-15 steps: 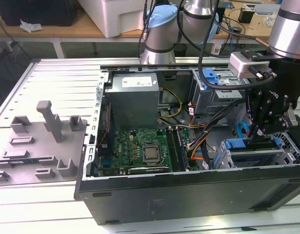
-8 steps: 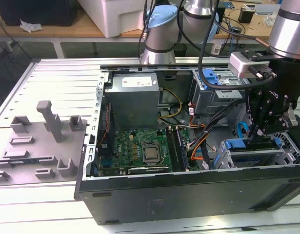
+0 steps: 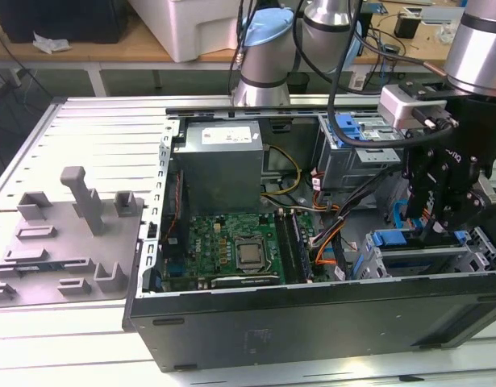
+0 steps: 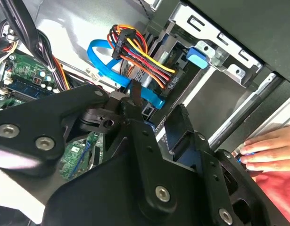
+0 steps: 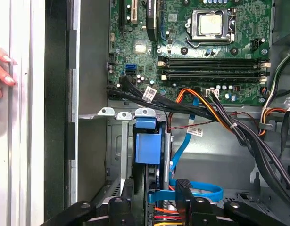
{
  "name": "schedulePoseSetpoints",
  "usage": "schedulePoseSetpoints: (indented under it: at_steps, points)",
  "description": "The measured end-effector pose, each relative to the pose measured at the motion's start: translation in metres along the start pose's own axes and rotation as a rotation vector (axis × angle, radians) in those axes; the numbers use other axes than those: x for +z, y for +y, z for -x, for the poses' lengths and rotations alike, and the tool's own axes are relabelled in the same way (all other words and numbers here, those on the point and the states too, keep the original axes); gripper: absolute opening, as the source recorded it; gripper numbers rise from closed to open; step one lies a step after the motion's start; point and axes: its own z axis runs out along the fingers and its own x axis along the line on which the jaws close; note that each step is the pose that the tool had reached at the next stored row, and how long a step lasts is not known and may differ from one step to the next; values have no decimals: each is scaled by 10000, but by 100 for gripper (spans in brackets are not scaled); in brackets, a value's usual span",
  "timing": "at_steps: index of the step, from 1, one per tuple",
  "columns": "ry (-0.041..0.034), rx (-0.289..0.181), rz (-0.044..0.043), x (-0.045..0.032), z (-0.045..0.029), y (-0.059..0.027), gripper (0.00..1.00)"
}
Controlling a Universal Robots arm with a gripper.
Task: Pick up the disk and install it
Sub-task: 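Insert the second disk wire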
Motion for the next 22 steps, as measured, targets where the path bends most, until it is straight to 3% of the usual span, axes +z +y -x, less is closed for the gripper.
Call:
schedulePoseSetpoints:
  at_steps: [4,15,22]
  points:
    - [-2,-1,0,-10,-1,-1,48]
    - [3,-1,0,-181,-8,-6,48]
    - [45,-2,2,-236,7,-6,48]
